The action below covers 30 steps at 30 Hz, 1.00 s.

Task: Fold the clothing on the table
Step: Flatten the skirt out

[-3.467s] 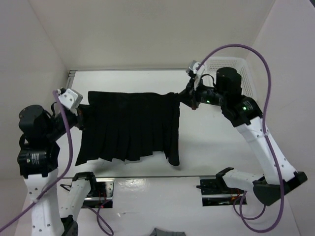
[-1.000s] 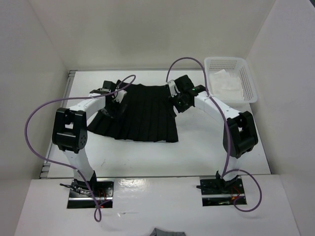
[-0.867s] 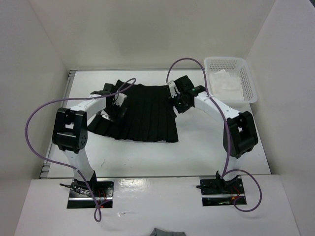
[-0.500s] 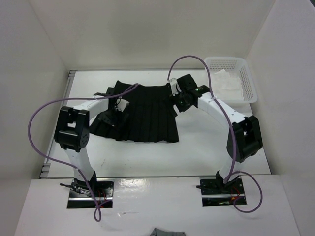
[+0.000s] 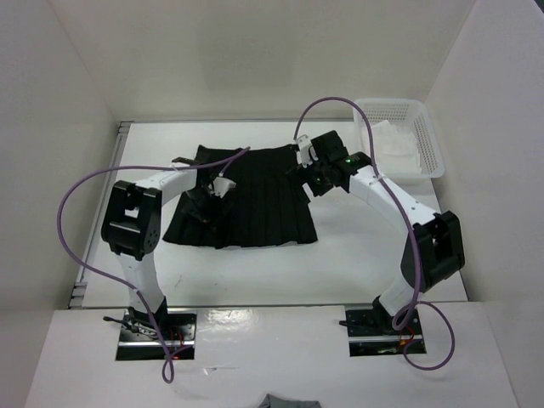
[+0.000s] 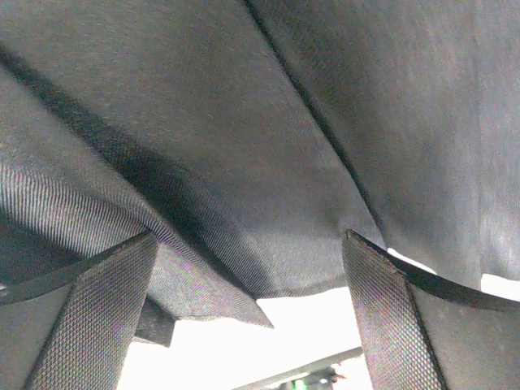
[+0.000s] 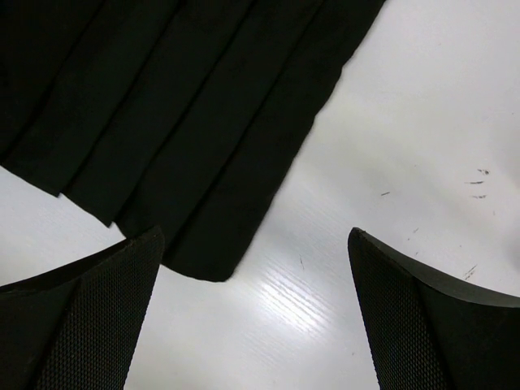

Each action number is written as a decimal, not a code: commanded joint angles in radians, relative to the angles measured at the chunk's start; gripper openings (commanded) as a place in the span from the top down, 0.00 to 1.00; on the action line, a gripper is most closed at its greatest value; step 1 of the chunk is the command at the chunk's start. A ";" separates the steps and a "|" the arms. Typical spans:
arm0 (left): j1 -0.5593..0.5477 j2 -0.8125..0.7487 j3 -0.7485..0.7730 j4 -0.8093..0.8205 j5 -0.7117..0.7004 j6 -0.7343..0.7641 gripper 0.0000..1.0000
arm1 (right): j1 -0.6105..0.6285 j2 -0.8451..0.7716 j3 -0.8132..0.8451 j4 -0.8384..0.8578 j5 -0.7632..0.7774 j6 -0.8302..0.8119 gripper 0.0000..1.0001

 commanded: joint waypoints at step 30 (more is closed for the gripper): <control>0.231 0.144 0.383 0.107 0.339 -0.079 0.00 | -0.141 0.407 0.385 0.113 -0.111 0.052 0.13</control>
